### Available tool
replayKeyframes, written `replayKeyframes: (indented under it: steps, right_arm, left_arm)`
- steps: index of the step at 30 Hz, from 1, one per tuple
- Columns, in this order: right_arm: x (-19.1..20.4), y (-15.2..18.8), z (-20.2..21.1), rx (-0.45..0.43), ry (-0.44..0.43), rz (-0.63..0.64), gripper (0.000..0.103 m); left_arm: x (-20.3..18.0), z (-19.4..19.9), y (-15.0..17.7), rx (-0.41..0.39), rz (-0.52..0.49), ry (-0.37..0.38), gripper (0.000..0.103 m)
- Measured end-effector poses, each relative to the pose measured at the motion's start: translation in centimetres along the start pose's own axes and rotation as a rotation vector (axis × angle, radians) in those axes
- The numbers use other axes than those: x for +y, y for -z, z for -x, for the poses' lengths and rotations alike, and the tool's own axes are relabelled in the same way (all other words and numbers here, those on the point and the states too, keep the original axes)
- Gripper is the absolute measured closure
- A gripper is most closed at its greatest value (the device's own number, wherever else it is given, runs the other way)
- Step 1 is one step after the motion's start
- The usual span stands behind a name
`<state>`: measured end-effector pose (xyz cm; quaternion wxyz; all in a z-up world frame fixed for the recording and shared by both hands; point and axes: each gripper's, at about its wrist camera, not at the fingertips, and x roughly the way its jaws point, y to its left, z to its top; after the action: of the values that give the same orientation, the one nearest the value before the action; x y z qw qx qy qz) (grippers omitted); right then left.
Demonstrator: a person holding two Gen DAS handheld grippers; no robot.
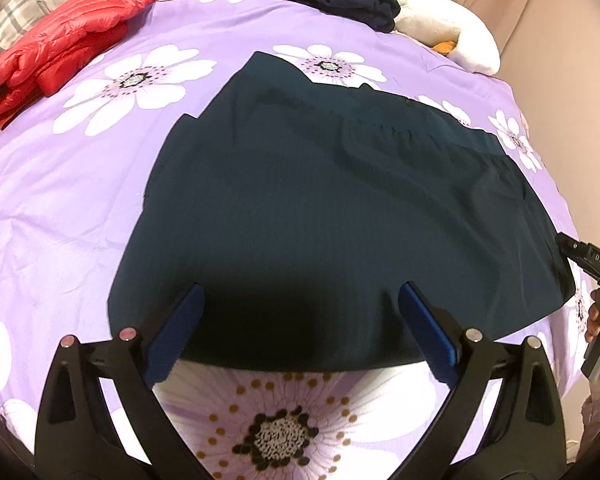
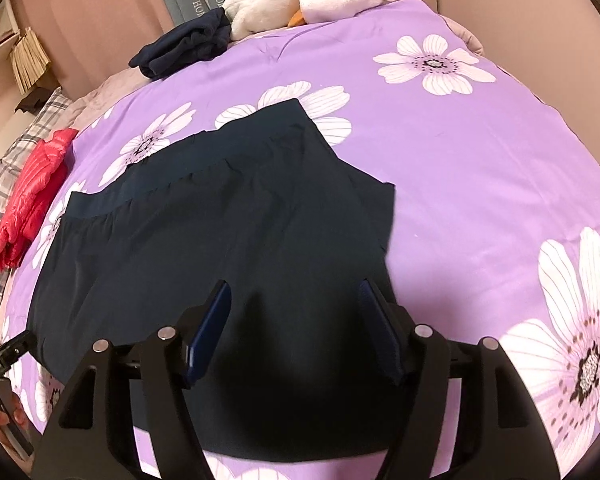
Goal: Fold large clothes
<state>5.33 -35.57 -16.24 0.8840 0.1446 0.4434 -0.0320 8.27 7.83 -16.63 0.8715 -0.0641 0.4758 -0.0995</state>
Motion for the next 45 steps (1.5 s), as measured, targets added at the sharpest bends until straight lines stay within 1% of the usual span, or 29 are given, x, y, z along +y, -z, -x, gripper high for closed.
replayKeyframes:
  steps: [4,10,18,21,30,34,41,45]
  right_arm:
    - [-0.3,0.9,0.2,0.007,0.014,0.015,0.036]
    - [-0.7,2.1,0.5,0.018,0.023,0.036,0.036]
    - [-1.7,2.8,2.0,-0.007,-0.018,-0.011,0.036]
    - [-2.3,2.9,2.4,-0.011,-0.017,-0.018,0.036]
    - [-4.1,2.6,4.1,-0.053,-0.009,-0.059,0.036]
    - [-4.6,2.4,4.3,-0.058,-0.018,-0.067,0.036]
    - [-4.7,1.1,2.5,-0.044,-0.038,-0.049,0.036]
    - [-4.2,-0.4,0.8,-0.035,-0.027,-0.013,0.036]
  left_arm:
    - [0.5,0.7,0.4,-0.006,0.015,-0.018,0.004]
    - [1.2,1.1,1.0,-0.002,0.044,-0.017,0.004]
    - [1.8,1.0,1.7,0.015,0.058,-0.014,0.004]
    - [1.8,1.1,1.7,0.012,0.067,0.001,0.004]
    - [2.1,1.3,1.3,0.008,0.07,0.01,0.004]
    - [2.2,1.0,1.2,0.014,0.076,0.013,0.004]
    - [1.9,0.6,1.0,0.032,0.068,-0.006,0.004]
    - [1.9,0.3,0.7,0.038,0.074,-0.026,0.004]
